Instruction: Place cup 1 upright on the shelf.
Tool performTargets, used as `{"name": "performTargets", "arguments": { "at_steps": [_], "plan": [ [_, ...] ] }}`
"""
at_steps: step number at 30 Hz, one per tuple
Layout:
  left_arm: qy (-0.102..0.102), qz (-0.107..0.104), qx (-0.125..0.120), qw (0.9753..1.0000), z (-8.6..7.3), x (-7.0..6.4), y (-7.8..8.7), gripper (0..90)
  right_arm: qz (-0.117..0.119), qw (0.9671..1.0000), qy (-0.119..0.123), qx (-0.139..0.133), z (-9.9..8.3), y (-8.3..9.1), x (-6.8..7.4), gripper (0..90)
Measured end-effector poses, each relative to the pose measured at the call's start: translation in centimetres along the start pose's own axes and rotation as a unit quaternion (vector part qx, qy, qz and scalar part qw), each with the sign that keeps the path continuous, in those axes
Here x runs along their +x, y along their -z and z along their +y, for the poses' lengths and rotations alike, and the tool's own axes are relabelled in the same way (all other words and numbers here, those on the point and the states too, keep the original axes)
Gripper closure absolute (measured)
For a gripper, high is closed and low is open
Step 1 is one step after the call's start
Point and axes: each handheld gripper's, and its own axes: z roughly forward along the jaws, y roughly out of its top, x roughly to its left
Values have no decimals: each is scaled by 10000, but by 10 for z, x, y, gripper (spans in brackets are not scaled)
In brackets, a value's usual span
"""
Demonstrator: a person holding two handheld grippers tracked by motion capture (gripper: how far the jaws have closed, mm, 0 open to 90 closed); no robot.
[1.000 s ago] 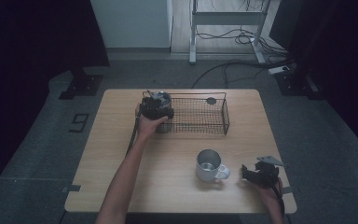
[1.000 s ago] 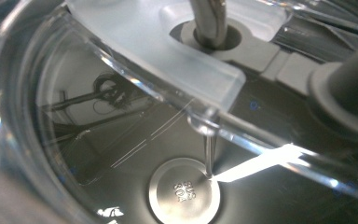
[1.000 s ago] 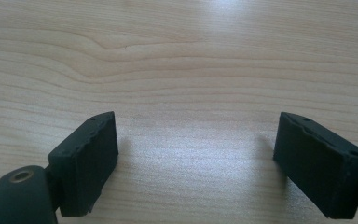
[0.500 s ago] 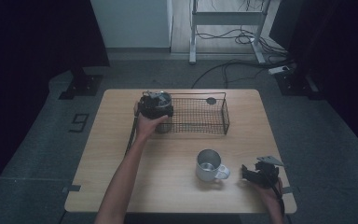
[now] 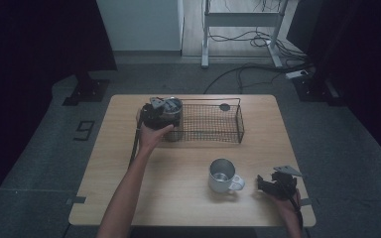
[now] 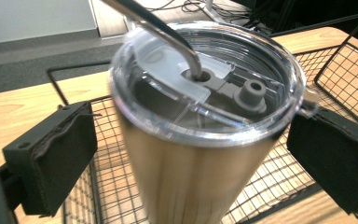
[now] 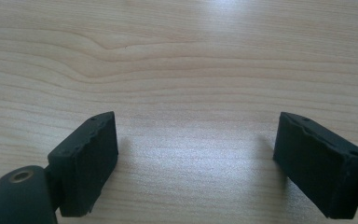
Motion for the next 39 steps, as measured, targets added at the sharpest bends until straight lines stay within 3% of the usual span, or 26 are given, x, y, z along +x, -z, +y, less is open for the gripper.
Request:
{"name": "performTargets", "arguments": {
  "at_steps": [9, 13, 24, 39],
  "plan": [
    [31, -62, 24, 10000, -11, 8, 19, 54, -6, 10000, 2, 0, 0, 0, 0, 134],
    [-59, -83, 38, 9999, -16, 9, 32, 68, -6, 10000, 2, 1, 0, 0, 0, 134],
    [-216, -313, -121, 9992, -28, 2, 62, 99, -7, 10000, -3, -1, 0, 0, 0, 134],
    [-263, -456, 206, 9984, -71, 6, 83, 128, -6, 10000, -9, 8, 0, 0, 0, 134]
  ]
}}
